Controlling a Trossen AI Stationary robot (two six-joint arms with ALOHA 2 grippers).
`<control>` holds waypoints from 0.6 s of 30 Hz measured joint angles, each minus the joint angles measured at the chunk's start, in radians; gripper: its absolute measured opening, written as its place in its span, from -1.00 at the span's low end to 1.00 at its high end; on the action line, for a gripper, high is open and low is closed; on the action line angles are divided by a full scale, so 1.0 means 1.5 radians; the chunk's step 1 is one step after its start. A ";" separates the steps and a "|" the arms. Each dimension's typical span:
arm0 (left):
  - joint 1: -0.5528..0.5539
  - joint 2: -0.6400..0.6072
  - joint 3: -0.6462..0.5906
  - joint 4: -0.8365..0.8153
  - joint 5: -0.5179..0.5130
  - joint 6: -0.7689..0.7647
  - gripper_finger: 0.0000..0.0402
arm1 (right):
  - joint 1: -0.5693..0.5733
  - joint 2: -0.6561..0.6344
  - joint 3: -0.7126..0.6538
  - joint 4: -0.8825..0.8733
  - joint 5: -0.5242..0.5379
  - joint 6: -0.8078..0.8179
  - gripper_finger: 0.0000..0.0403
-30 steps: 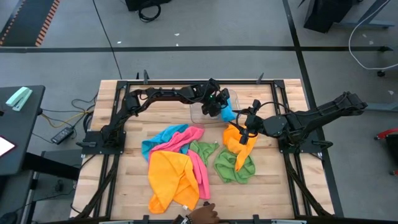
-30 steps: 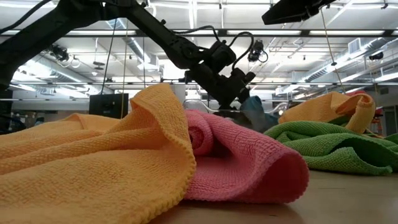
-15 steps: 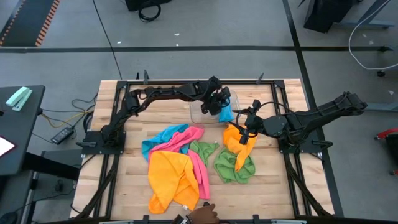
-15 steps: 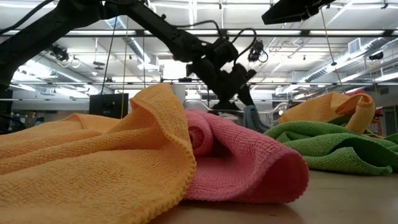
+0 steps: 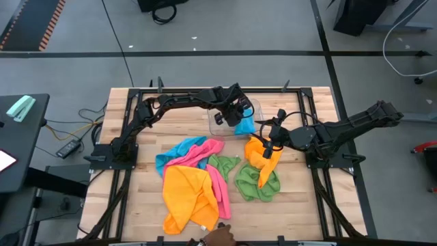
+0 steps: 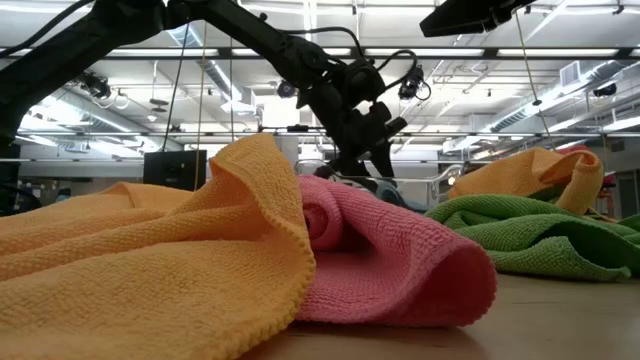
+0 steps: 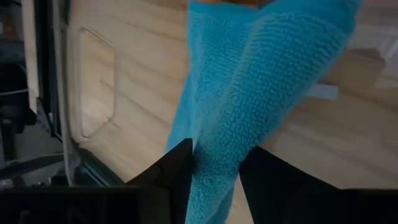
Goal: Fold microfiber towels
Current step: Put the folded blue microfiber cloth into the transparent bin
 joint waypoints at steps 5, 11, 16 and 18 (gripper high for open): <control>0.000 0.005 0.000 -0.044 -0.026 0.065 -0.36 | 0.000 0.000 0.000 -0.001 0.000 0.000 0.12; -0.001 0.007 0.000 -0.047 -0.020 0.201 -0.31 | 0.000 0.000 0.000 -0.001 0.000 0.000 0.12; -0.011 0.007 0.000 -0.069 -0.113 0.137 -0.39 | 0.000 0.000 0.000 -0.004 0.000 -0.011 0.12; -0.013 0.006 0.000 -0.103 -0.129 0.117 -0.45 | 0.000 0.000 0.000 -0.003 0.000 -0.020 0.12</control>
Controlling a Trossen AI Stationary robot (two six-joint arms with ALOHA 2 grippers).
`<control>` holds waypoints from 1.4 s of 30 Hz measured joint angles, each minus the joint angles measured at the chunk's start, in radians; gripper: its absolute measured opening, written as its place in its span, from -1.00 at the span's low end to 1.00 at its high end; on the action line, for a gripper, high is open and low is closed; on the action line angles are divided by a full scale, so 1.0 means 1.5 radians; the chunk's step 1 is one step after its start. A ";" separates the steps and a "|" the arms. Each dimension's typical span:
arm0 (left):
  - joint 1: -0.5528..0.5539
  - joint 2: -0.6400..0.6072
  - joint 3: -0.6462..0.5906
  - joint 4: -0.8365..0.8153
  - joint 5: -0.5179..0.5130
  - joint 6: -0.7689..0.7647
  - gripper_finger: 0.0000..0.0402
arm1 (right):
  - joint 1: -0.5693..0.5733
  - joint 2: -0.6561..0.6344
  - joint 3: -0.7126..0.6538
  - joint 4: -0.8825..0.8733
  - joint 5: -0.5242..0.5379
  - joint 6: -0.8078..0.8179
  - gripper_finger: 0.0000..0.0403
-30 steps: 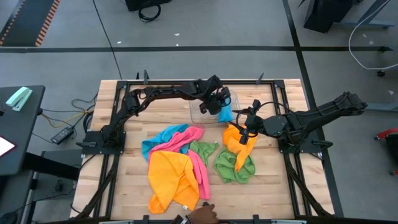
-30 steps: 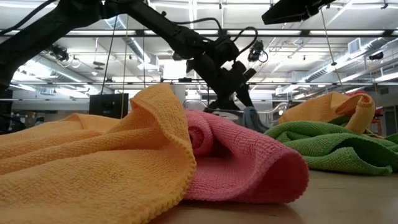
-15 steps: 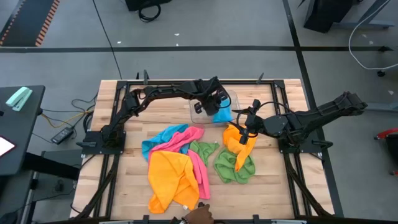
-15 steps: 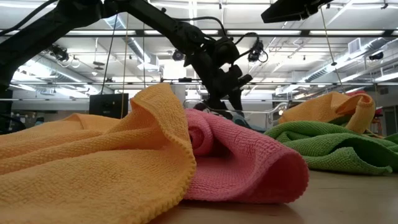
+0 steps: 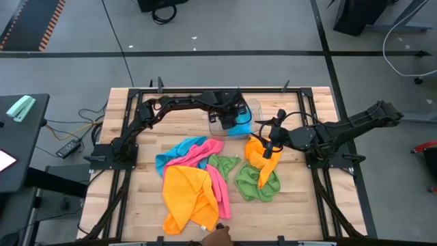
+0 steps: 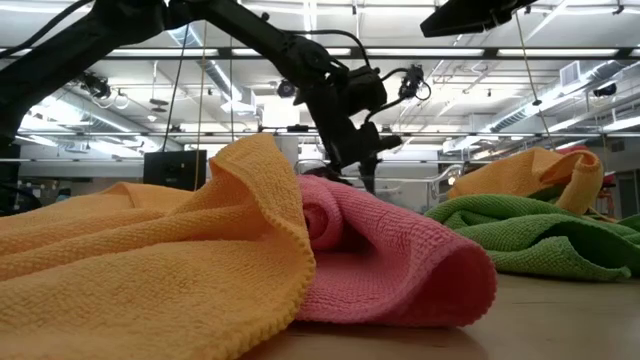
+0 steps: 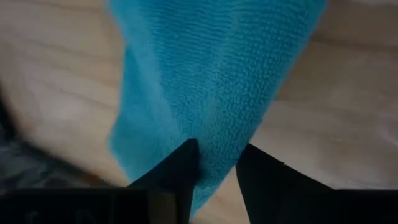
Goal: Fold microfiber towels
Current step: Put the folded blue microfiber cloth into the transparent bin
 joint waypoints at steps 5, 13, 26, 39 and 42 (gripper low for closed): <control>-0.010 -0.004 0.000 -0.044 -0.005 -0.053 -0.61 | 0.000 0.000 0.000 0.001 0.000 -0.010 0.12; -0.018 -0.004 0.000 -0.052 -0.004 -0.126 -0.80 | 0.000 0.000 0.000 0.000 0.000 -0.009 0.12; -0.019 0.003 0.000 0.043 -0.015 -0.195 -0.77 | 0.000 -0.018 0.000 -0.002 0.000 0.007 0.12; -0.021 0.026 -0.001 0.087 0.040 -0.216 -0.54 | 0.000 -0.018 0.000 -0.008 0.000 0.011 0.12; -0.021 0.026 -0.001 0.091 0.041 -0.228 -0.32 | 0.000 -0.018 0.000 -0.009 0.000 0.011 0.12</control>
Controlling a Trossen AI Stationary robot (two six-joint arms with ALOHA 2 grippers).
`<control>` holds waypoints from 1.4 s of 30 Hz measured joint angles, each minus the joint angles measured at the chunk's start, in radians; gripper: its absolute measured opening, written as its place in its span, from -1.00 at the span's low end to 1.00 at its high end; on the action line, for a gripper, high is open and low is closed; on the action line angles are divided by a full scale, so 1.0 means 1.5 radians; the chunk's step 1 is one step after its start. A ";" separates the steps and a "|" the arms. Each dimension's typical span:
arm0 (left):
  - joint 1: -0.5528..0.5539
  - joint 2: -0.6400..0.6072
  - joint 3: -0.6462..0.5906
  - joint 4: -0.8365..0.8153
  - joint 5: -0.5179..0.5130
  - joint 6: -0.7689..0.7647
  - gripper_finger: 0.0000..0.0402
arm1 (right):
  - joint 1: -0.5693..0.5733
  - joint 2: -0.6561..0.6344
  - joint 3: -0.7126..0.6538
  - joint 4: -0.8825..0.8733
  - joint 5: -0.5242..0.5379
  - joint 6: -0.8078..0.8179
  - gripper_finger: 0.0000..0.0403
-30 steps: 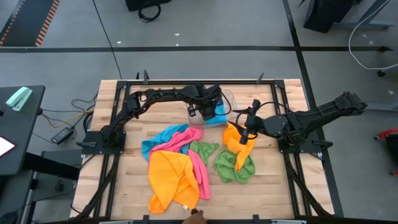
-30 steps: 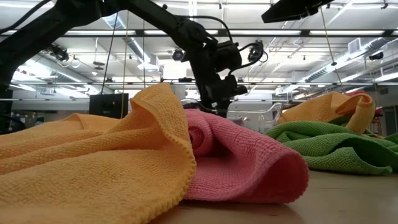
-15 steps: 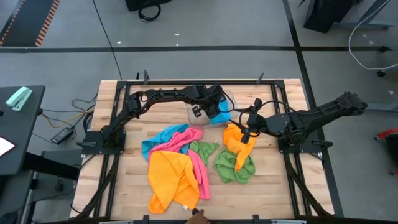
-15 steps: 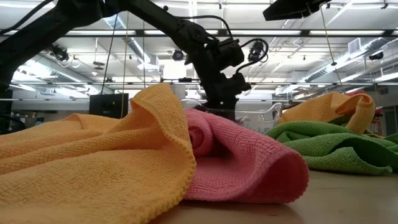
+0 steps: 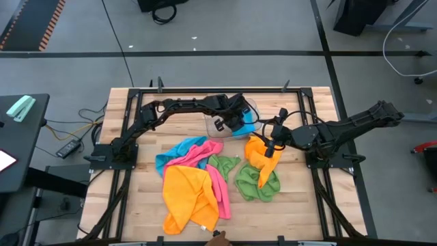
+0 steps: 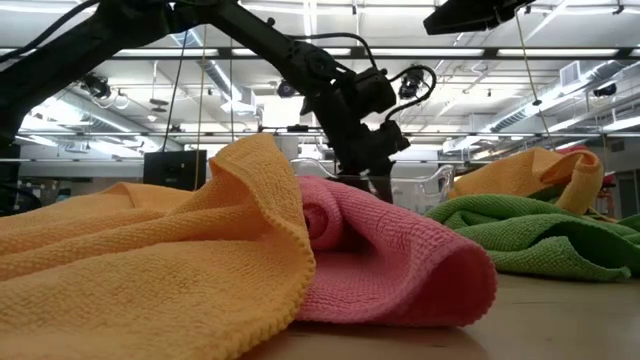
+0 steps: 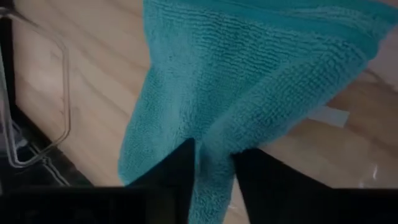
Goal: Fold microfiber towels
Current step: Put the folded blue microfiber cloth into the transparent bin, then fold the left yellow microfiber cloth
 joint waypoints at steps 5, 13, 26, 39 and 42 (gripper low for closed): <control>-0.004 -0.007 0.000 -0.008 -0.037 -0.005 -0.08 | 0.000 0.000 0.000 -0.001 0.000 0.000 0.12; -0.016 -0.036 0.001 -0.072 -0.143 -0.009 0.01 | 0.000 0.000 0.000 -0.009 0.000 0.005 0.12; -0.084 -0.160 0.001 -0.210 -0.143 -0.307 -0.25 | 0.015 0.000 0.000 -0.100 -0.019 0.069 0.12; -0.213 -0.176 -0.007 -0.470 -0.074 -0.789 -0.48 | 0.026 0.025 -0.039 -0.125 -0.239 0.152 0.12; -0.240 -0.176 -0.007 -0.495 -0.072 -0.875 -0.50 | 0.026 0.041 -0.065 -0.065 -0.239 0.149 0.12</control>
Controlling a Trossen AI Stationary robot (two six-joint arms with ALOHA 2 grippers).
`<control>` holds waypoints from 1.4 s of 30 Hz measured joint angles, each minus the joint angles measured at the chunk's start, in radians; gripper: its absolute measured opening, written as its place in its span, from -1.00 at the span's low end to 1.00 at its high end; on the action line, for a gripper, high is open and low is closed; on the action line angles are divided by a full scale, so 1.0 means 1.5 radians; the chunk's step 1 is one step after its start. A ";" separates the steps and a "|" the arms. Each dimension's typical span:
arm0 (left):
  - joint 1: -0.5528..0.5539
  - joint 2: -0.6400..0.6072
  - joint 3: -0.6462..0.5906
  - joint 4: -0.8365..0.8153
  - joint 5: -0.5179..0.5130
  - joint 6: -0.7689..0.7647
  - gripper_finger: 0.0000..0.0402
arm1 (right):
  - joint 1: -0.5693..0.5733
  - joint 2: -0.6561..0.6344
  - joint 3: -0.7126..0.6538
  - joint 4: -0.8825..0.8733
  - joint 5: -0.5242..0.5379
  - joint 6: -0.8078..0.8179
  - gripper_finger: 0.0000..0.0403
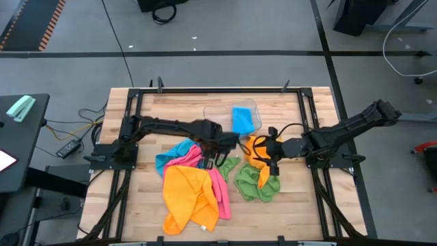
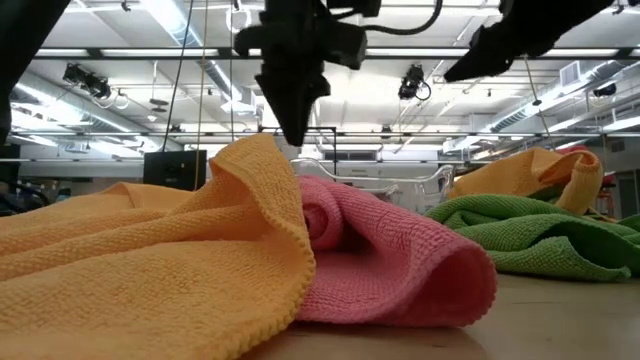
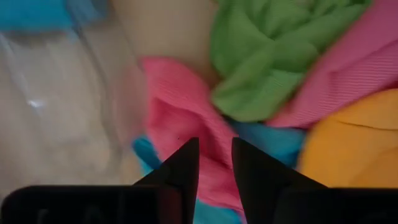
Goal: Fold microfiber towels
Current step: Fold the left yellow microfiber cloth
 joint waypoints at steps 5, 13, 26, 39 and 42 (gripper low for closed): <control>-0.053 0.000 0.000 -0.045 -0.003 -0.102 -0.53 | 0.001 0.034 -0.010 0.068 -0.003 -0.003 0.12; -0.159 0.000 0.000 -0.064 -0.088 -0.175 -0.61 | 0.004 0.069 -0.007 0.145 -0.039 0.010 0.12; -0.272 0.000 0.000 -0.056 -0.215 -0.279 -0.73 | 0.003 0.164 -0.008 0.272 -0.131 -0.060 0.02; -0.297 0.000 -0.139 0.097 -0.253 -0.226 -0.94 | 0.005 0.168 -0.008 0.291 -0.147 -0.121 -0.07; -0.297 -0.014 -0.195 0.149 -0.255 -0.225 -0.96 | 0.005 0.164 -0.008 0.288 -0.146 -0.140 -0.09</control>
